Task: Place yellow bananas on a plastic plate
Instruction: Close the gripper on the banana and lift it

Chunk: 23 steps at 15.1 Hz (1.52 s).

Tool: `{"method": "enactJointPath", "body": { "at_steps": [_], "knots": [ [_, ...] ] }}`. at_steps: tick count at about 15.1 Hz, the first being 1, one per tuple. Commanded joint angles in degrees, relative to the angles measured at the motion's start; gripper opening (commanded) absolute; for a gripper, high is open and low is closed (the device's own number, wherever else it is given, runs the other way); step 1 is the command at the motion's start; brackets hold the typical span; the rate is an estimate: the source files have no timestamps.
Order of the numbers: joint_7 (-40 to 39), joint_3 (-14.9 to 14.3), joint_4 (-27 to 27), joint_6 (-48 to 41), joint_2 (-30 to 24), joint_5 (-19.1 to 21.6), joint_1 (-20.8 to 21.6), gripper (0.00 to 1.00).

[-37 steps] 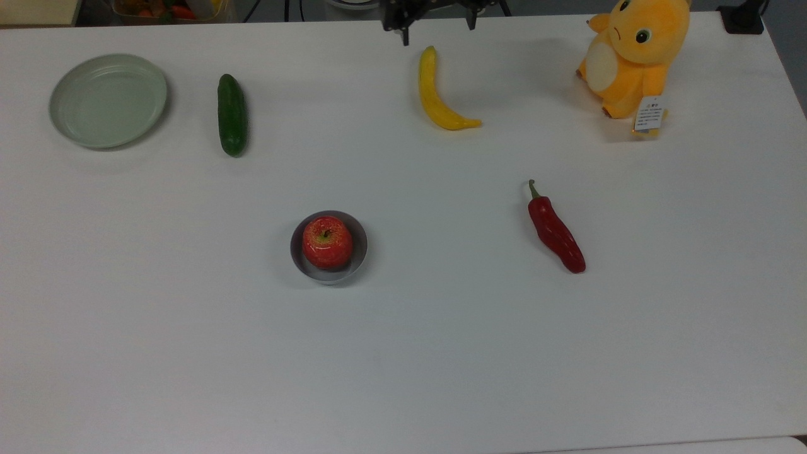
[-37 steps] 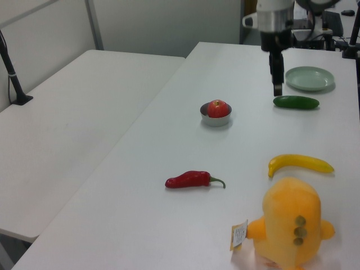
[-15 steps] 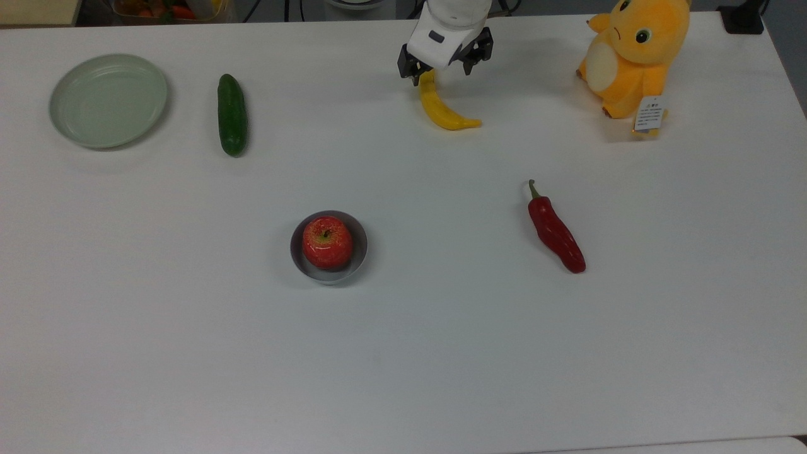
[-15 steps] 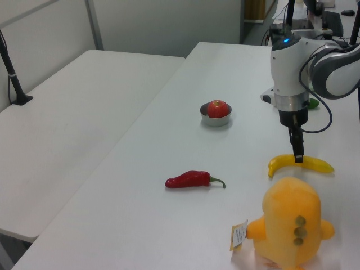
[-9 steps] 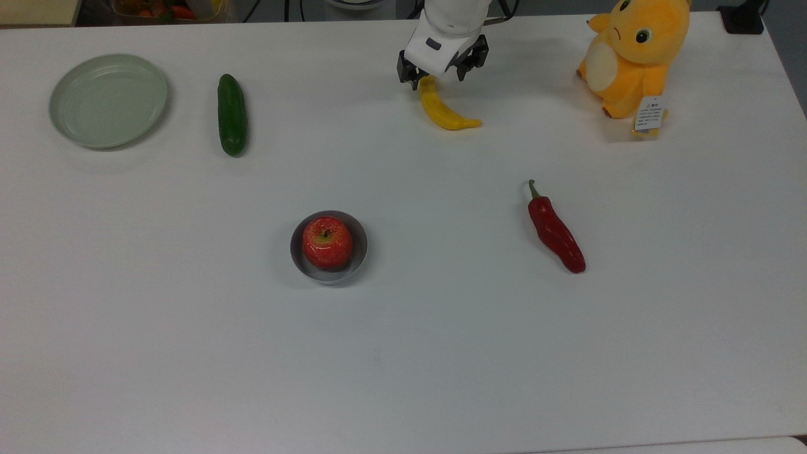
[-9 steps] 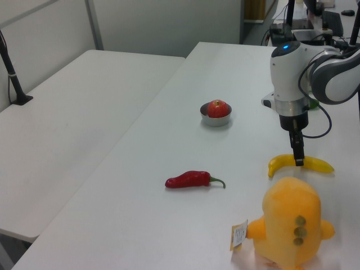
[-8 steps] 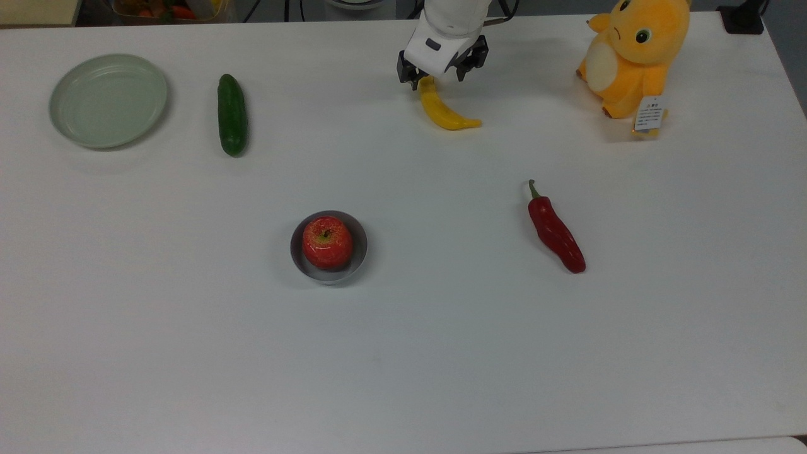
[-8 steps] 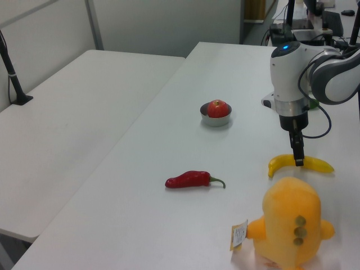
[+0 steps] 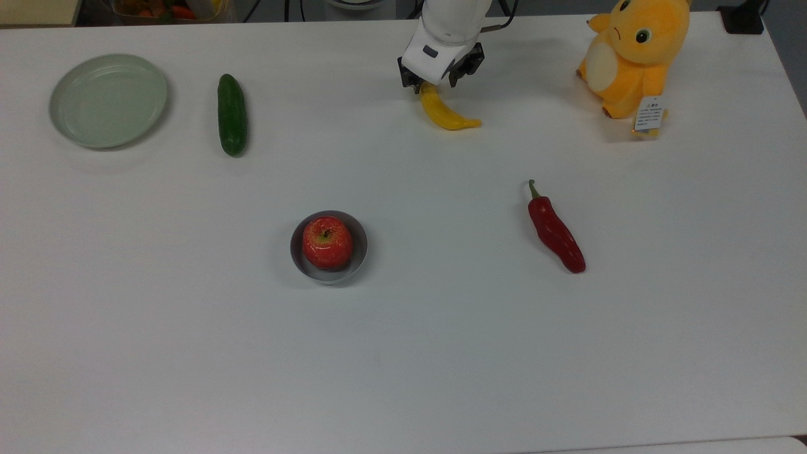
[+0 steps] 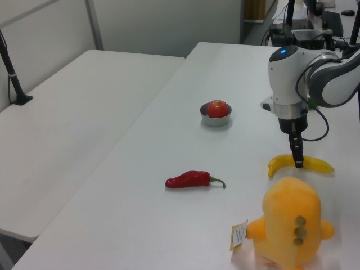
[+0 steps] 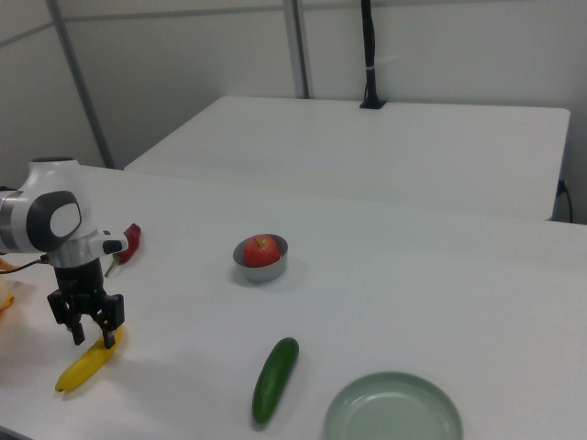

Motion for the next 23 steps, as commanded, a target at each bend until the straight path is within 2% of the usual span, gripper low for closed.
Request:
{"method": "enactJointPath", "body": {
  "at_steps": [1, 3, 6, 7, 15, 20, 23],
  "knots": [
    [1.1, 0.2, -1.1, 2.2, -0.1, -1.1, -0.1, 0.54],
    [1.1, 0.2, -1.1, 2.3, -0.1, -1.2, -0.1, 0.40],
    [1.1, 0.2, -1.1, 2.2, -0.2, -2.3, 0.0, 0.09],
    [1.1, 0.2, -1.1, 2.2, -0.2, -2.5, 0.0, 0.01],
    [0.9, 0.2, 0.4, -1.4, -2.2, -2.5, -0.6, 0.00],
    [0.5, 0.2, 8.0, -9.6, -3.3, -2.0, -1.7, 0.00],
    [0.3, -0.3, 15.3, -16.2, -3.3, -1.4, -3.2, 0.00]
  ]
}}
